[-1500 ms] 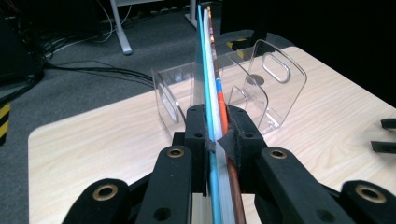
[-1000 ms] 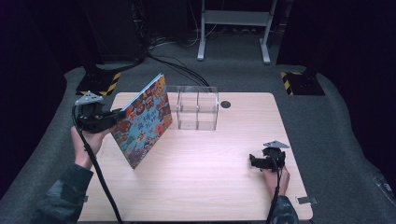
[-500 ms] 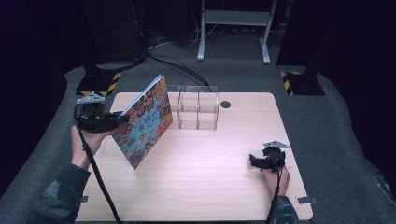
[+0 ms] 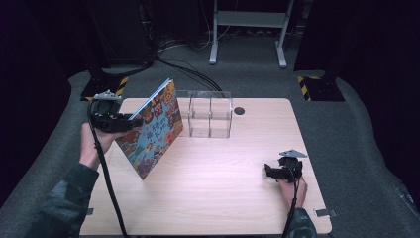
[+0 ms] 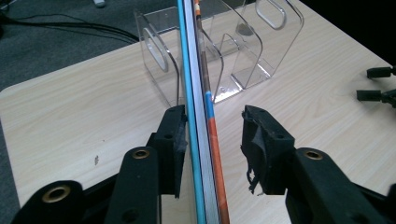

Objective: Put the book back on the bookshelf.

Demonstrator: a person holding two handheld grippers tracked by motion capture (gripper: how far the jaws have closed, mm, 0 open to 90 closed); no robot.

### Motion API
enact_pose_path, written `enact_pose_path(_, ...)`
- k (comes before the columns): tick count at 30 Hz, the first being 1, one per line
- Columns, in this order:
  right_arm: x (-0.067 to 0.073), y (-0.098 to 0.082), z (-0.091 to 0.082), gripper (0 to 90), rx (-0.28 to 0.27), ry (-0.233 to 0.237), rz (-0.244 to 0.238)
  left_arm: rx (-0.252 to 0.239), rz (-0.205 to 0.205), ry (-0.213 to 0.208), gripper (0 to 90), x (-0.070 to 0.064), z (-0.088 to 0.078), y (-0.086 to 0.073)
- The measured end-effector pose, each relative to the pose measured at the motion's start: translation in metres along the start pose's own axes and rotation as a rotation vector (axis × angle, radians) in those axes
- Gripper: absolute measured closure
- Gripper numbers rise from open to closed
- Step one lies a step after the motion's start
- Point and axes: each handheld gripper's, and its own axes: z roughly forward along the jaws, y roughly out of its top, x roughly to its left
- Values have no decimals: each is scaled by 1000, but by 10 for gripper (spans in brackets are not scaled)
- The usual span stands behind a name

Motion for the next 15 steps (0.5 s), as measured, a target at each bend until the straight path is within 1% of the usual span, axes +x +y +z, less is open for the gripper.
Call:
enact_pose_path(1,0,0,0,95,0,0,0,-3,-2,17,652,-1,0,0)
enact_pose_path(3,0,0,0,96,0,0,-1,-4,-10,25,727,0,1,1)
enact_pose_path(4,0,0,0,96,0,0,-1,0,-12,22,755,-1,1,1)
enact_pose_path(5,0,0,0,96,0,0,-1,-4,-19,28,766,-2,1,1)
enact_pose_path(6,0,0,0,96,0,0,-1,-8,-9,39,775,-3,1,1)
enact_pose_path(8,0,0,0,96,0,0,0,-12,-14,45,782,-3,1,1)
enact_pose_path(9,0,0,0,98,0,1,-1,-29,-19,53,804,-3,1,-1)
enact_pose_path(11,0,0,0,99,-1,1,-1,-52,-32,54,806,-2,1,-3)
enact_pose_path(13,0,0,0,101,-2,2,-2,-78,-59,57,807,-1,2,-4)
enact_pose_path(14,0,0,0,101,-2,2,-1,-75,-61,57,808,0,1,-4)
enact_pose_path(15,0,0,0,101,-3,2,-2,-83,-69,57,808,1,1,-4)
